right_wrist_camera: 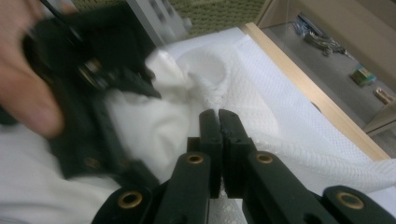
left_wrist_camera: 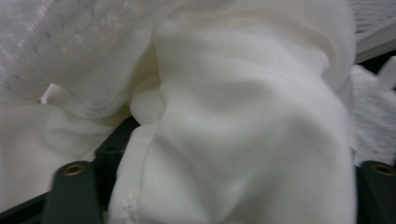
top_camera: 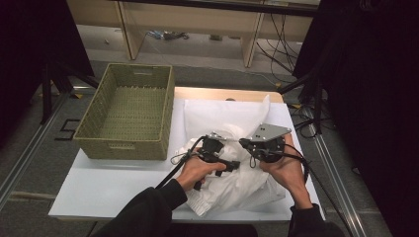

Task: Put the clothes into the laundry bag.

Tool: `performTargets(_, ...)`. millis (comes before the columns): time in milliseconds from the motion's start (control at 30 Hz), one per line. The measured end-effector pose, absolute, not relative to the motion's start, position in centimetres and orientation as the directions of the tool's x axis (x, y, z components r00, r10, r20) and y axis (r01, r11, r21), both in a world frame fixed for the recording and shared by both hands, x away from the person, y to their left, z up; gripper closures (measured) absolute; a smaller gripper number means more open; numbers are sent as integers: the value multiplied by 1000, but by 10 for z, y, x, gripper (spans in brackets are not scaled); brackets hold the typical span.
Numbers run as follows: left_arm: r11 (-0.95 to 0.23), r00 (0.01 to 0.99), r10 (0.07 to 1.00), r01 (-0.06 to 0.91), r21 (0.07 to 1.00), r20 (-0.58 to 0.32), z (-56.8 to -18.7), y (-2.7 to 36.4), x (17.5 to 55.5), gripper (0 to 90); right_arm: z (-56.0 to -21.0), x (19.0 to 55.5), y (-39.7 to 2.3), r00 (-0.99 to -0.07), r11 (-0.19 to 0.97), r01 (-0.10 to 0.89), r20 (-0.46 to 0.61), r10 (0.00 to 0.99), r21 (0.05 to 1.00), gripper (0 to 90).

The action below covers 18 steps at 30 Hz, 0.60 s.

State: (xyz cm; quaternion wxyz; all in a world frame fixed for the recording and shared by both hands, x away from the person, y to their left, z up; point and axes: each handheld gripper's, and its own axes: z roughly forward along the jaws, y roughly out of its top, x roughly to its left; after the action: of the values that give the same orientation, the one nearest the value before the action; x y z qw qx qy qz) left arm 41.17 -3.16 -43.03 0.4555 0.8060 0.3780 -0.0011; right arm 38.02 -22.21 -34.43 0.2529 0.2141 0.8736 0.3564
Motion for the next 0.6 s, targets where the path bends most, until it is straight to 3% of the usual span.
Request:
performTargets(100, -301, 738, 608, 556, 775, -293, -409, -15, 399, 175, -347, 381, -226, -771, 651, 209, -286, 569, 730, 900)
performTargets(200, -308, 768, 594, 493, 814, -240, -393, 0, 388, 205, -347, 381, -227, -767, 647, 217, -282, 576, 731, 900)
performTargets(333, -407, 828, 513, 467, 785, -227, -411, -17, 394, 512, -346, 381, -226, -768, 647, 217, -281, 575, 731, 899)
performTargets(433, -359, 791, 544, 519, 776, -278, -433, -41, 405, 725, -345, 380, -224, -771, 655, 204, -292, 565, 728, 900)
performTargets(500, -354, 771, 585, 522, 776, -251, -440, -50, 415, 765, -344, 377, -225, -769, 650, 217, -283, 574, 728, 899)
performTargets(600, -253, 716, 619, 571, 781, -323, -442, -54, 422, 744, -345, 373, -228, -778, 656, 213, -281, 562, 724, 900)
